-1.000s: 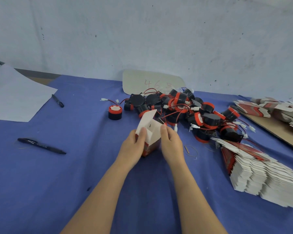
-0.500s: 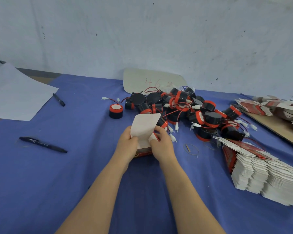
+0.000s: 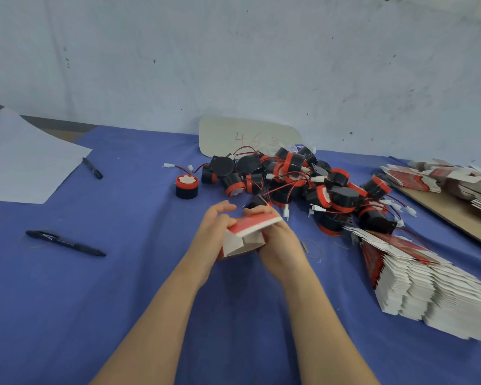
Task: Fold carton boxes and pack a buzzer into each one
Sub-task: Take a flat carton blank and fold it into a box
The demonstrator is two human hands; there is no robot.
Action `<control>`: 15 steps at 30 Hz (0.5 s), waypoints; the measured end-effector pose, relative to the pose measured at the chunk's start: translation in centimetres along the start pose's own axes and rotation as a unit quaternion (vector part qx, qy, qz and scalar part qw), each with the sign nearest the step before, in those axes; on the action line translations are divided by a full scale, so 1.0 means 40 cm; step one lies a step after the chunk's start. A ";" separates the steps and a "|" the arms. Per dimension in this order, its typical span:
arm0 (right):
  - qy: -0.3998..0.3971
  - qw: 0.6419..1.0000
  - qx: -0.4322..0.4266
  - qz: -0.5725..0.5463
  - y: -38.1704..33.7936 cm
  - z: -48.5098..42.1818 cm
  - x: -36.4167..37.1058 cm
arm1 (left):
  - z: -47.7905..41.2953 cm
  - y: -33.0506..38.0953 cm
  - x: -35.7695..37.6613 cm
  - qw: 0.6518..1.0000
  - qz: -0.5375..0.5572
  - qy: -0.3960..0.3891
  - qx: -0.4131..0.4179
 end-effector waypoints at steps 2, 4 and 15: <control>-0.021 0.999 0.027 -0.038 -0.007 0.002 -0.007 | -0.005 -0.004 -0.007 1.000 -0.011 -0.014 0.010; -0.043 0.995 0.054 -0.068 -0.013 0.002 -0.009 | -0.005 0.003 -0.020 1.000 0.018 -0.003 0.008; -0.088 0.994 0.054 0.019 -0.011 0.011 -0.005 | 0.005 0.017 -0.045 0.988 0.137 -0.017 -0.062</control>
Point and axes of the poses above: each hand's wrist, its own z-axis away from the middle knuckle, its own x-axis out of the palm, y = z × x, the point moved 3 cm from there along -z, towards the middle knuckle, and after that the axes turned 3 degrees about y, right-handed, at the moved point
